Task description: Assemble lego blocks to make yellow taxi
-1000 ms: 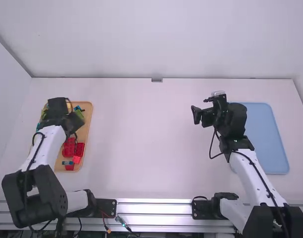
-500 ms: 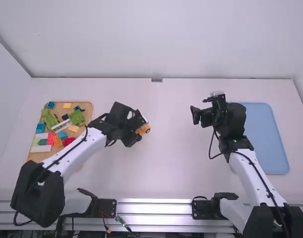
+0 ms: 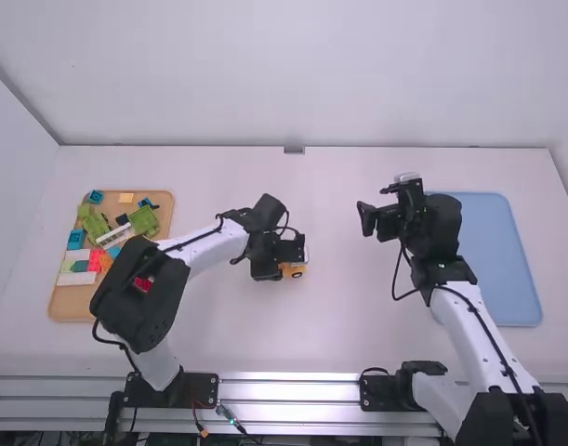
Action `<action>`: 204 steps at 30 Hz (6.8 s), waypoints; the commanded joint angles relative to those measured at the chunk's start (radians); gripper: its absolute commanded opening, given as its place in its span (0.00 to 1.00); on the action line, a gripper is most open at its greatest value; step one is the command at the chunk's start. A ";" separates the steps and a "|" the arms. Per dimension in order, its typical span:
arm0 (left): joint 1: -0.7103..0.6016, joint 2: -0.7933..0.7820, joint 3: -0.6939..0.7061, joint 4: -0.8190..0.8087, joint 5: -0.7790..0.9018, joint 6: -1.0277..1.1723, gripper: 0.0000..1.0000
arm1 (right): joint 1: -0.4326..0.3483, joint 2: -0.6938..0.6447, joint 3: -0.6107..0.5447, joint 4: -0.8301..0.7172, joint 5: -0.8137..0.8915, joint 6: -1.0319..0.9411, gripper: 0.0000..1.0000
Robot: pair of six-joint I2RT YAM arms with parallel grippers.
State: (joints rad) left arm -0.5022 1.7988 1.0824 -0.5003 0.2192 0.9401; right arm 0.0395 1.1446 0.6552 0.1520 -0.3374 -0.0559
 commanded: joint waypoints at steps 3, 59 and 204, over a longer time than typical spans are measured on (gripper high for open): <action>-0.003 0.019 -0.042 0.060 0.055 0.117 0.01 | 0.005 -0.022 0.039 -0.003 -0.006 0.003 0.99; 0.865 -0.104 0.334 -0.258 -0.264 -1.409 0.99 | 0.019 -0.021 0.039 0.002 -0.006 -0.004 0.99; 0.435 -0.124 0.002 -0.089 -0.017 -0.387 0.01 | 0.078 -0.021 0.039 0.000 -0.007 -0.019 0.99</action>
State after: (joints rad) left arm -0.0380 1.6852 1.1194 -0.5762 0.0746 0.2386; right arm 0.1158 1.1378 0.6552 0.1539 -0.3378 -0.0792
